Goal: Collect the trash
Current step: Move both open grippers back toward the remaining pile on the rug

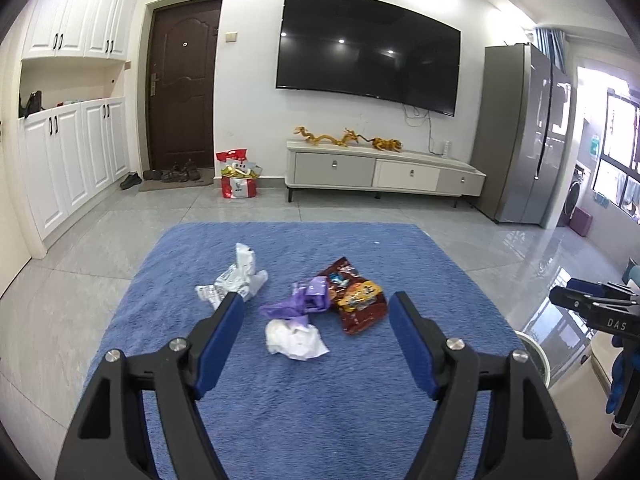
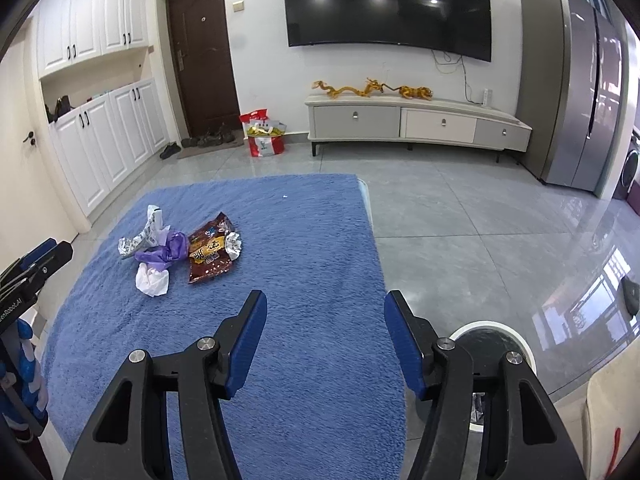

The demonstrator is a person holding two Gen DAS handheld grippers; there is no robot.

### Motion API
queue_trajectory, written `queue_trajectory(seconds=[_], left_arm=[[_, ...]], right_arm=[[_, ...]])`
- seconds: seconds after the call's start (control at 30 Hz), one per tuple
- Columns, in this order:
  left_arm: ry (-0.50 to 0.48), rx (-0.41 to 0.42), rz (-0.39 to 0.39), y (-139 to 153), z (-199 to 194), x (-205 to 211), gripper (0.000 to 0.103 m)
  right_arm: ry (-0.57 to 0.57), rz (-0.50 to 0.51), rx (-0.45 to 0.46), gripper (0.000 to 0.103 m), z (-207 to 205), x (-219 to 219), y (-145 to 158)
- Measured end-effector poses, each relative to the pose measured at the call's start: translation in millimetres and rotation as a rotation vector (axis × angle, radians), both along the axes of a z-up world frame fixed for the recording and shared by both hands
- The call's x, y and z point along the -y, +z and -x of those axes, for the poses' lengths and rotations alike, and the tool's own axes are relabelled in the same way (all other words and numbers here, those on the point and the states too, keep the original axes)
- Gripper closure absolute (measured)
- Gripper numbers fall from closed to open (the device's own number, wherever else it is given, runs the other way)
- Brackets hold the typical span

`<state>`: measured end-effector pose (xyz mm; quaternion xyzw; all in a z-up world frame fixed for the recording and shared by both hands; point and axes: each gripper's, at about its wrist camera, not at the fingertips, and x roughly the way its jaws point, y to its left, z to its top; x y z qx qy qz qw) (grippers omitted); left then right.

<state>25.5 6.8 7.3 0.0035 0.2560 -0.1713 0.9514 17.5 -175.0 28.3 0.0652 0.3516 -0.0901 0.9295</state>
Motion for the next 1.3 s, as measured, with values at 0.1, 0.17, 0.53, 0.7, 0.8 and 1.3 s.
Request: queue_trajectory(seconds=[0.1, 0.17, 0.53, 0.7, 0.8, 1.3], left_arm=[[0.007, -0.009, 0.005, -4.9, -4.3, -7.8, 0.029], [0.011, -0.013, 0.007, -8.3, -4.9, -15.0, 0.029], [0.043, -0.056, 0.019, -27.4, -16.2, -46.9, 0.028], [0.066, -0.082, 0.016, -40.4, -22.9, -67.5, 0.028], [0.075, -0.106, 0.022, -49.1, -29.0, -78.4, 0.028], [-0.093, -0.25, 0.058, -91.0, -72.0, -38.6, 0.028]], right_arm=[[0.004, 0.006, -0.008, 0.043, -5.2, -7.6, 0.1], [0.009, 0.011, -0.013, 0.043, -8.7, -12.5, -0.1], [0.052, 0.03, -0.044, 0.042, -26.2, -34.7, -1.9], [0.068, 0.027, -0.058, 0.042, -36.8, -42.2, -7.4], [0.078, 0.024, -0.066, 0.041, -44.4, -44.0, -11.3], [0.196, -0.023, -0.104, 0.034, -113.3, -57.3, -45.9]])
